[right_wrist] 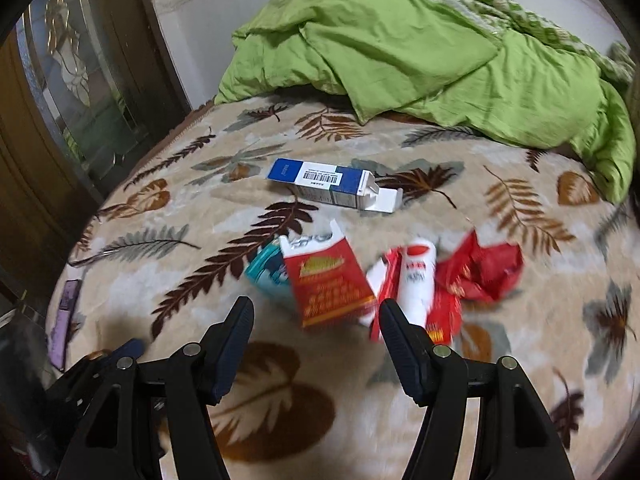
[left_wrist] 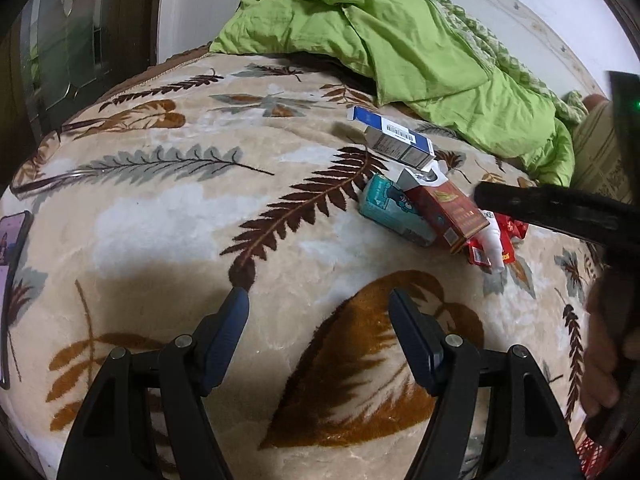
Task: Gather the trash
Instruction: 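Grasp the red cigarette pack with right gripper while left grasps the teal tissue pack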
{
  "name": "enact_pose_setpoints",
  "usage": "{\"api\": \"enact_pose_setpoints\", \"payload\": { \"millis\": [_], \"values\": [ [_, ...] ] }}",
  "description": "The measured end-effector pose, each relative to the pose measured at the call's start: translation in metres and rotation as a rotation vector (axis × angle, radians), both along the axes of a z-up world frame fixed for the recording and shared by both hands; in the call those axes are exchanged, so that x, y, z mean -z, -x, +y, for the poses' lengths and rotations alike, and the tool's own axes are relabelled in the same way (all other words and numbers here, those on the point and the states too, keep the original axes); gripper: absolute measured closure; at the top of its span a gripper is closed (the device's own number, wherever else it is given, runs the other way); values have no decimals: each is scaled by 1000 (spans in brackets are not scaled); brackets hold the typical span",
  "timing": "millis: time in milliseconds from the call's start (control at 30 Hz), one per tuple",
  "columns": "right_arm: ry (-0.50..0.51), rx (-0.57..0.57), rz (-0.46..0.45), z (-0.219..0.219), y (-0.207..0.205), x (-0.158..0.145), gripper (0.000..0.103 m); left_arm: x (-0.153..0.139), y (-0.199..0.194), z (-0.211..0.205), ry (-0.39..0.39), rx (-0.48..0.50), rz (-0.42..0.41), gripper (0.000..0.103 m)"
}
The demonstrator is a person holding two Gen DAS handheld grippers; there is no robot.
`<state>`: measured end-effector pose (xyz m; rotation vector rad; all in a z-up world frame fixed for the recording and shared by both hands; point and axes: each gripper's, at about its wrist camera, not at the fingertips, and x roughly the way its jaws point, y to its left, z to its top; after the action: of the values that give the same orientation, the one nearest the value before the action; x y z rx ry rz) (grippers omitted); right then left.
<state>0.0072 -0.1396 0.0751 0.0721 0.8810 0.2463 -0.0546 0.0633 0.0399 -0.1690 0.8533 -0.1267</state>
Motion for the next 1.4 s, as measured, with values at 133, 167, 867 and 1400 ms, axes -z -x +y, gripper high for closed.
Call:
{"api": "enact_pose_setpoints", "payload": {
  "millis": [133, 167, 867, 1400],
  "values": [
    [6, -28, 22, 5, -28, 15, 35, -1, 0, -2, -5, 7, -4, 32],
    [12, -43, 29, 8, -34, 19, 35, 0, 0, -1, 2, 10, 0, 32],
    [-230, 110, -39, -50, 83, 12, 45, -22, -87, -43, 29, 206, 23, 31],
    [-453, 238, -11, -104, 124, 32, 45, 16, -167, -87, 112, 503, 237, 31]
  ]
}}
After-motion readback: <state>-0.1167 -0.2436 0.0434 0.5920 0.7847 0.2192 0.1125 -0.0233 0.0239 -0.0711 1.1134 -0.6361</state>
